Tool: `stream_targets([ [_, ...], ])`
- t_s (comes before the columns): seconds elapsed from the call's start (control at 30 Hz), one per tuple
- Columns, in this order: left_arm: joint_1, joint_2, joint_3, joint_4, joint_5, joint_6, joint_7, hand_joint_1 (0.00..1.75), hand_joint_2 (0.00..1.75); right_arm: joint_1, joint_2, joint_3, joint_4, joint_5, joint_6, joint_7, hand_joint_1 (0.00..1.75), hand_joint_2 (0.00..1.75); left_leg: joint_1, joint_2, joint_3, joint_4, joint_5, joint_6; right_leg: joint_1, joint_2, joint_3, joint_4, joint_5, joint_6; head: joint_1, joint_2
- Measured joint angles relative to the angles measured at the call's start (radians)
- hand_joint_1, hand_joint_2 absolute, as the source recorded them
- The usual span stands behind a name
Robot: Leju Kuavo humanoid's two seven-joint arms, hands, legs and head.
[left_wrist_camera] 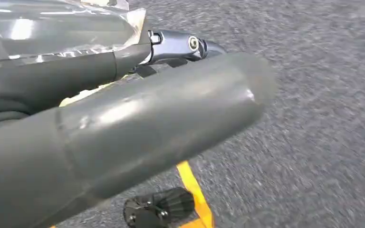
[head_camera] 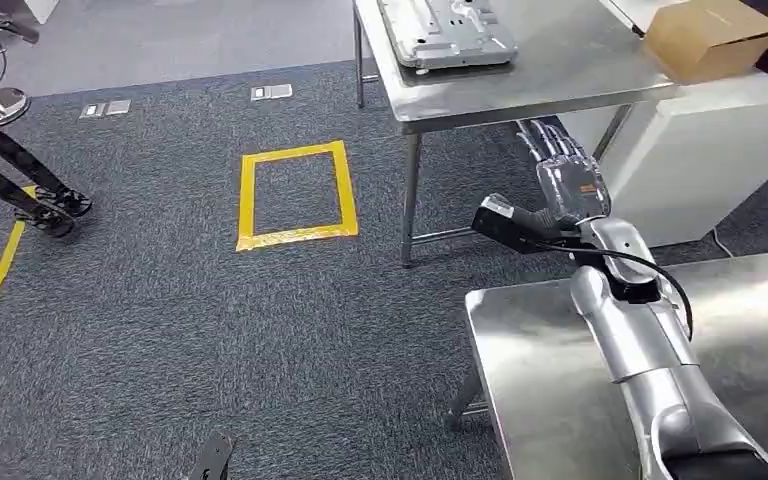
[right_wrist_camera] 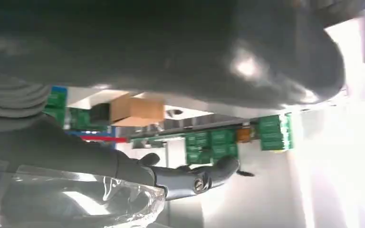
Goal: Take the parts from the cabinet and place them on the table.
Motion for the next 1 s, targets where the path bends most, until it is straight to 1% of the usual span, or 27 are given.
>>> stream_targets([
  [0.03,0.001,0.000,0.000,0.000,-0.001,0.000,0.002,0.00,0.00,0.001,0.000,0.000,-0.001,0.000,-0.001,0.000,0.00,0.00,0.016,-0.011,0.017,-0.022,0.011,0.010,0.009,0.001,-0.007,0.004,-0.010,0.005,0.003,0.000],
  [0.07,0.001,-0.002,0.000,0.000,-0.002,0.000,0.003,0.00,0.00,0.001,-0.002,0.001,-0.001,0.000,-0.002,0.000,0.00,0.00,0.011,-0.020,0.024,-0.030,0.013,0.012,-0.001,0.049,-0.011,0.031,-0.024,0.004,0.003,0.000],
  [0.1,-0.003,-0.002,0.001,0.000,-0.003,0.000,0.008,0.00,0.00,0.001,-0.005,0.001,-0.001,-0.001,-0.003,-0.001,0.00,0.00,0.014,-0.029,0.025,-0.030,0.016,0.019,-0.004,0.084,-0.038,0.092,-0.050,-0.002,-0.001,0.000],
  [0.13,-0.006,-0.002,0.001,0.000,-0.004,0.000,0.010,0.00,0.00,0.003,-0.008,0.001,0.000,-0.001,-0.003,0.000,0.00,0.00,0.016,-0.042,0.025,-0.030,0.016,0.019,-0.006,0.102,-0.080,0.174,-0.078,-0.006,0.006,0.000],
  [0.17,-0.007,-0.004,0.001,0.000,-0.005,0.000,0.011,0.00,0.00,0.009,-0.014,0.001,0.002,-0.001,-0.003,0.000,0.00,0.00,0.016,-0.056,0.025,-0.030,0.016,0.019,-0.007,0.108,-0.123,0.249,-0.101,-0.006,0.008,0.000],
  [0.2,-0.005,-0.005,0.001,0.000,-0.007,0.000,0.014,0.00,0.00,0.013,-0.017,0.000,0.005,-0.001,-0.003,0.000,0.00,0.00,0.016,-0.070,0.025,-0.030,0.016,0.019,-0.009,0.111,-0.157,0.301,-0.110,-0.001,0.008,0.000],
  [0.23,-0.004,-0.005,0.001,0.000,-0.008,0.000,0.017,0.00,0.00,0.016,-0.018,0.001,0.006,-0.001,-0.003,0.000,0.00,0.00,0.017,-0.083,0.025,-0.029,0.016,0.019,-0.012,0.111,-0.167,0.300,-0.099,0.008,0.008,0.000],
  [0.27,-0.004,-0.006,0.001,0.000,-0.011,-0.001,0.018,0.00,0.00,0.017,-0.019,0.001,0.006,-0.002,-0.004,0.000,0.00,0.00,0.017,-0.096,0.025,-0.028,0.015,0.017,-0.015,0.111,-0.152,0.251,-0.070,0.021,0.008,0.000],
  [0.3,-0.004,-0.006,0.001,0.000,-0.011,-0.002,0.019,0.00,0.00,0.017,-0.021,0.000,0.006,-0.002,-0.005,0.000,0.00,0.00,0.019,-0.107,0.025,-0.025,0.014,0.015,-0.019,0.113,-0.120,0.177,-0.034,0.033,0.007,0.000],
  [0.33,-0.005,-0.006,0.001,0.000,-0.012,-0.003,0.019,0.00,0.00,0.016,-0.021,0.000,0.006,-0.002,-0.005,0.000,0.00,0.00,0.022,-0.120,0.024,-0.018,0.010,0.009,-0.026,0.127,-0.074,0.075,0.009,0.048,0.008,0.000],
  [0.37,-0.004,-0.005,0.001,0.000,-0.013,-0.003,0.021,0.00,0.00,0.017,-0.022,0.000,0.006,-0.003,-0.006,0.000,0.00,0.00,0.022,-0.130,0.020,-0.010,0.005,0.002,-0.037,0.166,-0.051,0.017,0.026,0.054,0.011,0.000],
  [0.4,-0.004,-0.003,0.002,0.000,-0.013,-0.005,0.023,0.00,0.00,0.017,-0.022,0.002,0.008,-0.003,-0.006,-0.001,0.00,0.00,0.015,-0.140,0.012,-0.001,0.001,-0.005,-0.031,0.172,-0.039,0.012,0.029,0.039,0.015,0.000],
  [0.43,-0.004,-0.004,0.002,0.000,-0.013,-0.007,0.026,0.00,0.00,0.021,-0.024,0.001,0.008,-0.004,-0.008,-0.002,0.00,0.00,0.016,-0.145,0.010,-0.004,0.004,-0.010,-0.029,0.163,-0.043,0.018,0.031,0.028,0.011,0.000],
  [0.5,0.001,-0.003,0.001,0.000,-0.014,-0.008,0.030,0.00,0.00,0.023,-0.023,0.002,0.008,-0.006,-0.010,-0.008,0.00,0.00,0.020,-0.159,0.006,-0.005,0.008,-0.016,-0.024,0.148,-0.045,0.018,0.033,0.018,0.011,0.000],
  [0.53,0.002,-0.002,0.001,0.000,-0.014,-0.008,0.032,0.00,0.00,0.022,-0.021,0.002,0.007,-0.006,-0.011,-0.010,0.00,0.00,0.024,-0.160,0.001,0.000,0.003,-0.020,-0.036,0.137,-0.041,0.013,0.037,0.010,0.011,0.000],
  [0.57,0.003,-0.003,0.002,0.000,-0.014,-0.007,0.034,0.00,0.00,0.020,-0.021,0.002,0.007,-0.006,-0.011,-0.011,0.00,0.00,0.019,-0.113,-0.005,0.021,-0.015,-0.025,-0.030,0.132,-0.038,0.012,0.037,0.007,0.011,0.000],
  [0.6,0.002,-0.003,0.001,0.000,-0.014,-0.006,0.034,0.00,0.00,0.020,-0.021,0.002,0.007,-0.006,-0.011,-0.011,0.00,0.00,0.020,-0.076,-0.027,0.072,-0.046,-0.032,-0.027,0.124,-0.036,0.012,0.035,-0.001,0.002,0.000],
  [0.63,0.001,-0.003,0.001,0.000,-0.014,-0.006,0.034,0.00,0.00,0.020,-0.022,0.002,0.007,-0.006,-0.012,-0.011,0.00,0.00,0.024,-0.055,-0.062,0.144,-0.081,-0.036,-0.023,0.116,-0.035,0.012,0.033,-0.004,0.002,0.000],
  [0.67,0.001,-0.005,0.001,0.000,-0.014,-0.006,0.034,0.00,0.00,0.020,-0.022,0.002,0.007,-0.006,-0.012,-0.011,0.00,0.00,0.027,-0.045,-0.104,0.227,-0.115,-0.039,-0.020,0.104,-0.033,0.012,0.031,-0.008,0.003,0.000],
  [0.7,0.002,-0.006,0.001,0.000,-0.014,-0.006,0.034,0.00,0.00,0.021,-0.022,0.002,0.007,-0.006,-0.011,-0.011,0.00,0.00,0.029,-0.043,-0.138,0.291,-0.136,-0.040,-0.018,0.092,-0.033,0.012,0.029,-0.011,0.002,0.000],
  [0.73,0.003,-0.007,0.001,0.000,-0.014,-0.006,0.034,0.00,0.00,0.022,-0.021,0.002,0.007,-0.006,-0.012,-0.011,0.00,0.00,0.030,-0.041,-0.149,0.309,-0.133,-0.040,-0.016,0.083,-0.032,0.012,0.028,-0.011,0.002,0.000],
  [0.77,0.004,-0.008,0.001,0.000,-0.014,-0.006,0.034,0.00,0.00,0.022,-0.021,0.003,0.007,-0.006,-0.011,-0.011,0.00,0.00,0.030,-0.038,-0.137,0.280,-0.108,-0.037,-0.014,0.072,-0.030,0.012,0.025,-0.014,0.002,0.000],
  [0.8,0.003,-0.008,0.001,0.000,-0.014,-0.006,0.034,0.00,0.00,0.022,-0.021,0.003,0.007,-0.006,-0.011,-0.011,0.00,0.00,0.030,-0.035,-0.103,0.215,-0.071,-0.033,-0.014,0.062,-0.027,0.012,0.024,-0.016,0.002,0.000],
  [0.83,0.003,-0.008,0.001,0.000,-0.014,-0.006,0.034,0.00,0.00,0.021,-0.020,0.003,0.007,-0.006,-0.011,-0.011,0.00,0.00,0.028,-0.022,-0.051,0.121,-0.028,-0.027,-0.012,0.053,-0.023,0.012,0.022,-0.018,0.002,0.000],
  [0.87,0.002,-0.008,0.001,0.000,-0.014,-0.006,0.034,0.00,0.00,0.019,-0.020,0.003,0.006,-0.006,-0.011,-0.011,0.00,0.00,0.023,0.011,-0.002,0.036,0.001,-0.018,-0.011,0.044,-0.018,0.012,0.018,-0.016,0.001,0.000],
  [0.9,0.000,-0.008,0.001,0.000,-0.016,-0.006,0.034,0.00,0.00,0.018,-0.020,0.003,0.006,-0.006,-0.011,-0.011,0.00,0.00,0.010,0.034,0.012,0.010,-0.013,-0.019,0.000,0.037,-0.019,0.015,0.013,-0.010,0.003,0.000],
  [1.0,0.003,-0.008,0.001,0.000,-0.016,-0.006,0.033,0.00,0.00,0.015,-0.019,0.004,0.006,-0.006,-0.011,-0.011,0.00,0.00,0.007,-0.002,0.007,0.007,-0.011,-0.011,-0.002,0.010,-0.012,0.006,0.009,-0.001,0.005,0.000],
])
